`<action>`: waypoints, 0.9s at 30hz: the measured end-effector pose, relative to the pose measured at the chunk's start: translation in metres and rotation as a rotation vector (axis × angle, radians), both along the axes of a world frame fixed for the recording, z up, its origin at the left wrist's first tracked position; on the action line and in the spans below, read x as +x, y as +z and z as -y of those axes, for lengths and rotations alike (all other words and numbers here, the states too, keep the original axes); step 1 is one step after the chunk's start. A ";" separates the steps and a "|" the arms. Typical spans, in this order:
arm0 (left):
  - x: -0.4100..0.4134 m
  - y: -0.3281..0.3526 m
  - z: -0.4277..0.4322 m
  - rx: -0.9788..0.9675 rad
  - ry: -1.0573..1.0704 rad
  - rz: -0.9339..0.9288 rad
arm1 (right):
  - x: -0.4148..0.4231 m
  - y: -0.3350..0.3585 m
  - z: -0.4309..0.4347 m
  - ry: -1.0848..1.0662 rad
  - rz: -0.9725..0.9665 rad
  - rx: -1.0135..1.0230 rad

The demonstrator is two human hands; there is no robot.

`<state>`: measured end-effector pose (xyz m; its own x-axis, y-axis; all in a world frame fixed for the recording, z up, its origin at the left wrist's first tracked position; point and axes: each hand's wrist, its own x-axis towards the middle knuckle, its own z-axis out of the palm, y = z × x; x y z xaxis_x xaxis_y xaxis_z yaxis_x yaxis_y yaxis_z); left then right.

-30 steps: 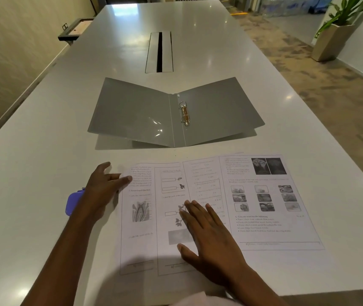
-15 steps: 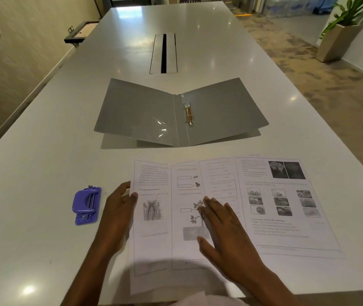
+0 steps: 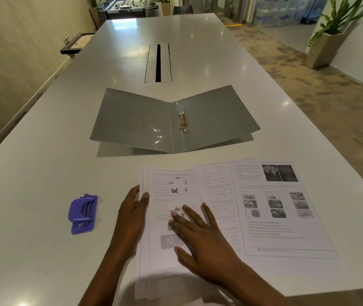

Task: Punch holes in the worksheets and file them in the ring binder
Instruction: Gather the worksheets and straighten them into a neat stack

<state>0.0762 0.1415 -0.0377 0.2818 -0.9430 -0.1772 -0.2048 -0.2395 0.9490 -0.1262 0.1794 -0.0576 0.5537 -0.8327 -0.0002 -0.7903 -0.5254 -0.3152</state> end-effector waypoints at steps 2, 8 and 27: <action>-0.003 -0.001 0.001 -0.029 -0.025 0.049 | 0.009 -0.001 0.002 0.018 0.000 0.019; 0.003 -0.011 0.003 -0.037 -0.034 0.181 | 0.018 0.002 0.003 0.009 0.071 0.109; -0.001 -0.002 0.010 -0.066 -0.017 0.073 | -0.181 0.021 0.047 -1.156 -0.154 0.167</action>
<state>0.0756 0.1319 -0.0395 0.2756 -0.9567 -0.0938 -0.2778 -0.1727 0.9450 -0.3075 0.1326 -0.0366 -0.5458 -0.8229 -0.1576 -0.8056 0.5671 -0.1714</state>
